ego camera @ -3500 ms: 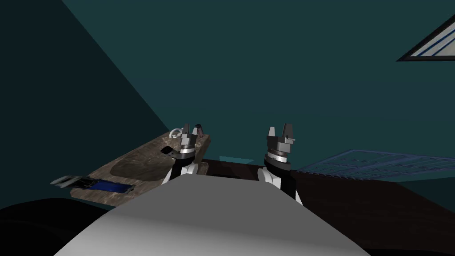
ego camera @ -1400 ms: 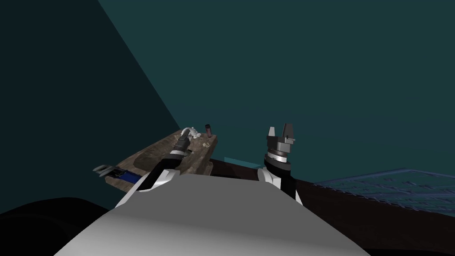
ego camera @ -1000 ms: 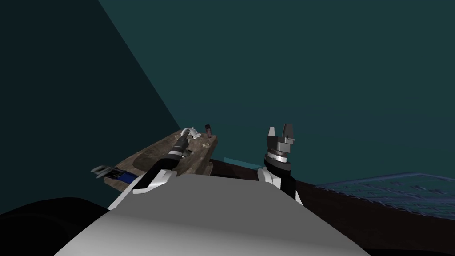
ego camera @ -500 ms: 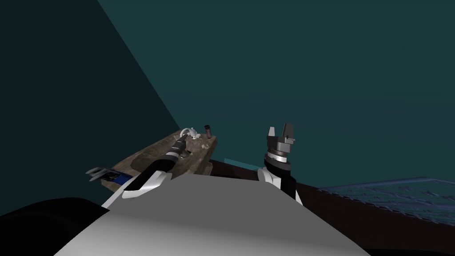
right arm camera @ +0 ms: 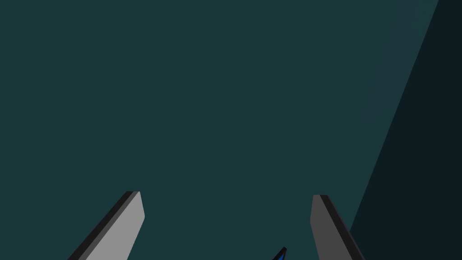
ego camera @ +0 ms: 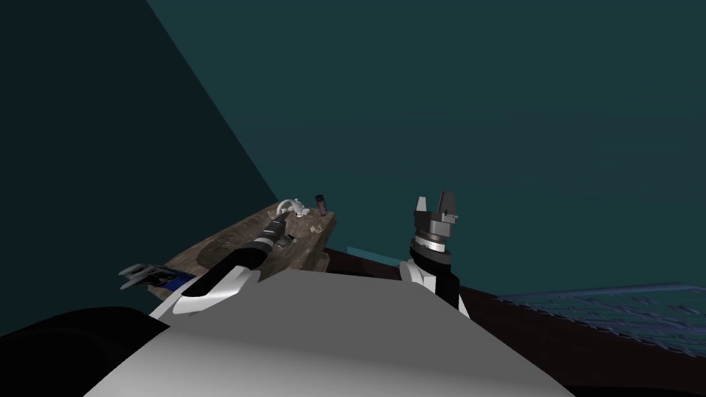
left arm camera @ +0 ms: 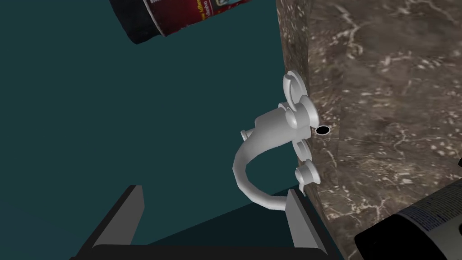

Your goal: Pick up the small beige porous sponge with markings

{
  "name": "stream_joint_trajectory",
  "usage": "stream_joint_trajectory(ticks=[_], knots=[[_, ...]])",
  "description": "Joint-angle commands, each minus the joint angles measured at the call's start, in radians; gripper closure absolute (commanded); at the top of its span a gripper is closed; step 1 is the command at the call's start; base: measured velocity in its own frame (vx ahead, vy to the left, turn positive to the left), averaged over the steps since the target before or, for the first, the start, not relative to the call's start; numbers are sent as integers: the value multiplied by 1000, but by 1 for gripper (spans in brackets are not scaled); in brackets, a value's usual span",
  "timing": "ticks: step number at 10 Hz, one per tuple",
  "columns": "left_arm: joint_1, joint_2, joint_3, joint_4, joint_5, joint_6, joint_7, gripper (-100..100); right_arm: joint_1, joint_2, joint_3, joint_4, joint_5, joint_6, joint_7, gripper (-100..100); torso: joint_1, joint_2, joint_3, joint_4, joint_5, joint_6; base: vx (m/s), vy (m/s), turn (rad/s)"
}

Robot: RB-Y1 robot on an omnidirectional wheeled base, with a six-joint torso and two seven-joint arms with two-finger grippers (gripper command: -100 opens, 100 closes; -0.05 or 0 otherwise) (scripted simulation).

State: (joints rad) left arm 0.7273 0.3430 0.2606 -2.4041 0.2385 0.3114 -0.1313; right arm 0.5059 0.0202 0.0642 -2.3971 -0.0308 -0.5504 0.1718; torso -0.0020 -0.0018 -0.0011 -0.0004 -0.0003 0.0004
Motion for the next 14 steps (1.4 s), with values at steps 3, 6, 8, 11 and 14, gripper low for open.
stream_joint_trajectory(ticks=[3,6,8,11,14], knots=[[30,17,27,-19,27,101,-3,-100,0,0,0,0,0,0,0,0,0,0,0,0,0,0,37,-34,9],[44,24,39,-29,39,164,-4,-100,0,0,0,0,0,0,0,0,-1,-1,0,0,0,0,42,-34,5],[57,32,50,-39,50,211,-4,-100,0,0,0,0,0,0,0,0,-1,-1,0,0,0,0,39,-35,0],[83,47,69,-61,69,297,-4,-100,0,0,0,0,0,0,0,0,-1,0,0,0,0,0,40,-43,-2],[108,61,83,-85,84,365,-3,-100,0,0,0,0,0,0,0,0,-2,0,0,0,0,0,43,-59,-8]])
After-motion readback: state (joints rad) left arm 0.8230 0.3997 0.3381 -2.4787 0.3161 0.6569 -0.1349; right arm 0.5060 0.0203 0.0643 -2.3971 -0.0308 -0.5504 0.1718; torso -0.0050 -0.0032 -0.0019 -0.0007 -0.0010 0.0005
